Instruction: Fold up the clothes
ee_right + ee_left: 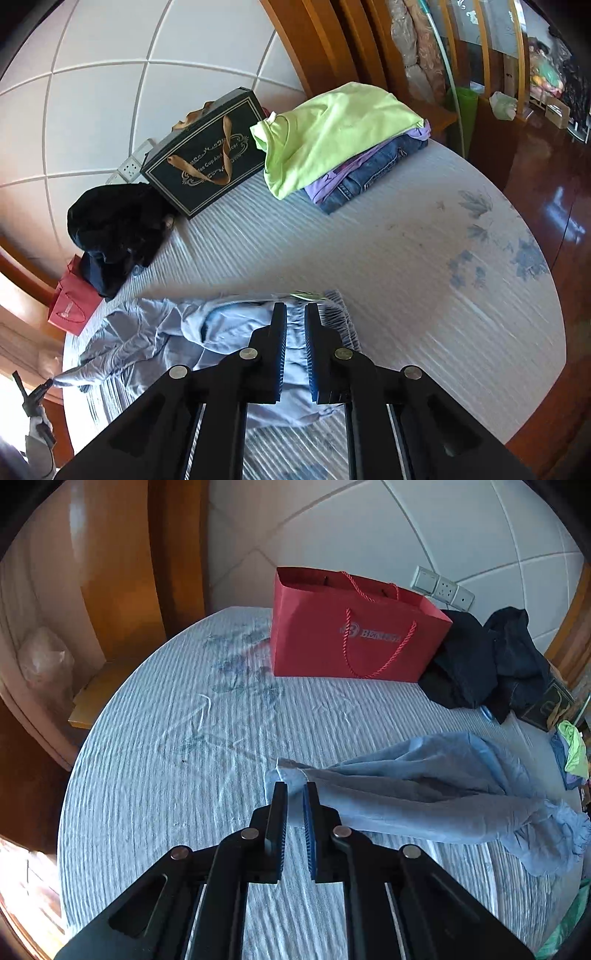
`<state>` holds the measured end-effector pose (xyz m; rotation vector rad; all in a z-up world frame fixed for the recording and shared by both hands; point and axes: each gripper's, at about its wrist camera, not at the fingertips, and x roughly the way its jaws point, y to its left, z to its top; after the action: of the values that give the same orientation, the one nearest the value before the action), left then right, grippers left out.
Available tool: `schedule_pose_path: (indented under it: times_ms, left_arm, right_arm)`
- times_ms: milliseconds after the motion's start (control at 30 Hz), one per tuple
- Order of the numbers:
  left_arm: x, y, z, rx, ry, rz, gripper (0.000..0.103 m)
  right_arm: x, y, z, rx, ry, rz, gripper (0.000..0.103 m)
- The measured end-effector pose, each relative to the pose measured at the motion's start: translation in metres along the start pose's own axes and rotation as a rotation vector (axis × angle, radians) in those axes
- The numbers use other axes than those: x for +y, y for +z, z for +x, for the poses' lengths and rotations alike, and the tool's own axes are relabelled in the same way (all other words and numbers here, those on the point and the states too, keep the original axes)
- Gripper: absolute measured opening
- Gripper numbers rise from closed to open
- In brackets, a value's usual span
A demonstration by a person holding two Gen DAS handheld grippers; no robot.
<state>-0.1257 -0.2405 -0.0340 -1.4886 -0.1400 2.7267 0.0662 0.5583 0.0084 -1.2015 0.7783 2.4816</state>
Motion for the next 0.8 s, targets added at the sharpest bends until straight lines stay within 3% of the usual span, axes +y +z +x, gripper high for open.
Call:
schedule_pose_path:
  times_ms: [33,67,100,133,300,400,700,733,767,800]
  left_arm:
    - [0.0,-0.004,0.002,0.011,0.0,0.022,0.064]
    - [-0.001,-0.01,0.005,0.016,0.007,0.045,0.083]
    - [-0.003,-0.015,0.008,0.02,0.016,0.068,0.083]
    - [-0.005,-0.021,0.012,0.029,0.025,0.093,0.083]
    - [-0.021,-0.053,0.04,0.084,0.077,0.224,0.083]
    - [-0.028,-0.067,0.056,0.102,0.09,0.237,0.083]
    - [-0.033,-0.073,0.086,0.113,0.111,0.159,0.084]
    - [-0.033,-0.072,0.087,0.115,0.112,0.142,0.084]
    - [-0.033,-0.071,0.087,0.117,0.113,0.123,0.082]
    - [-0.033,-0.069,0.087,0.12,0.101,0.108,0.075]
  right_arm:
    - [0.0,-0.006,0.001,0.01,-0.012,-0.003,0.024]
    - [-0.001,-0.012,0.002,0.021,-0.023,-0.006,0.035]
    - [-0.001,-0.016,0.003,0.025,-0.026,-0.006,0.062]
    - [-0.002,-0.02,0.004,0.027,-0.026,-0.005,0.072]
    - [-0.007,-0.024,0.019,0.058,-0.043,-0.009,0.073]
    - [-0.013,-0.02,0.031,0.074,-0.051,0.003,0.09]
    - [-0.018,0.009,0.083,0.141,-0.004,0.007,0.09]
    - [-0.017,0.011,0.091,0.158,0.002,0.003,0.081]
    - [-0.015,0.01,0.099,0.177,0.001,-0.003,0.065]
    - [-0.011,0.009,0.105,0.195,-0.02,-0.02,0.037]
